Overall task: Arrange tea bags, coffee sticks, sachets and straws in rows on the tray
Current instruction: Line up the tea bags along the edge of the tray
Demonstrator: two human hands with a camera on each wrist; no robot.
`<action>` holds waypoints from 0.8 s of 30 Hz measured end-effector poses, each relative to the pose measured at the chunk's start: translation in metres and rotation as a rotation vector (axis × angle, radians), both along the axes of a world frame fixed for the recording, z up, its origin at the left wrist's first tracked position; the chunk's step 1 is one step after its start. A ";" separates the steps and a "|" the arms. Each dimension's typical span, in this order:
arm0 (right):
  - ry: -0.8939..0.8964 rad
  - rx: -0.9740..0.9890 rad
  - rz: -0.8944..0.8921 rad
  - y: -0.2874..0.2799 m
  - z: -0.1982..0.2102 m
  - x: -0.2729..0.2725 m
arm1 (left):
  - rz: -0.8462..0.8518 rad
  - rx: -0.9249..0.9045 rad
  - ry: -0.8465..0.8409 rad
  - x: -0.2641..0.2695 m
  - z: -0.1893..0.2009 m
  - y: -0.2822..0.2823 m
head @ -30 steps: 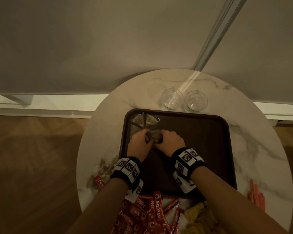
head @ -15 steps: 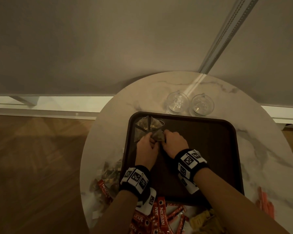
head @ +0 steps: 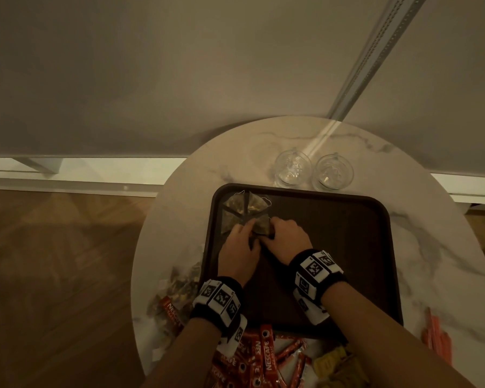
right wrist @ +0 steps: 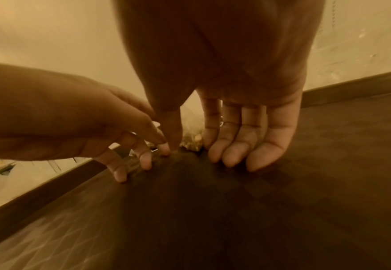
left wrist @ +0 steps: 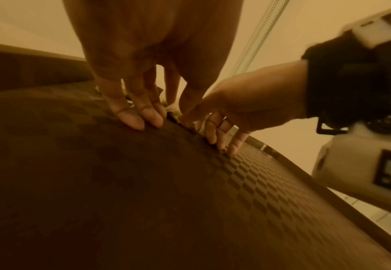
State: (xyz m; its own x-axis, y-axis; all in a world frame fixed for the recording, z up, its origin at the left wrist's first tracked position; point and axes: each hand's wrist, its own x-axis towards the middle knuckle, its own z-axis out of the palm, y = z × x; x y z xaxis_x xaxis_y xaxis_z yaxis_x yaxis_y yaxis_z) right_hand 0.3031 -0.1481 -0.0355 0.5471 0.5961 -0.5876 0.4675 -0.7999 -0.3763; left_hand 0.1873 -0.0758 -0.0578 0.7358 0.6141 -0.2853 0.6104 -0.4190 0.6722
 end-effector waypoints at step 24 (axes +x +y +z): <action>-0.059 0.008 0.050 -0.002 -0.003 0.004 | -0.052 0.082 0.037 0.015 0.006 0.019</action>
State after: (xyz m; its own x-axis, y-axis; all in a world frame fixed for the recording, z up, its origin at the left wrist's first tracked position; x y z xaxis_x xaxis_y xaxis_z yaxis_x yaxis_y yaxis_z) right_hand 0.3075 -0.1504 -0.0384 0.5498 0.6285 -0.5502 0.5287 -0.7718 -0.3533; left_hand 0.2026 -0.0573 -0.0519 0.7573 0.5976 -0.2633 0.6101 -0.5036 0.6117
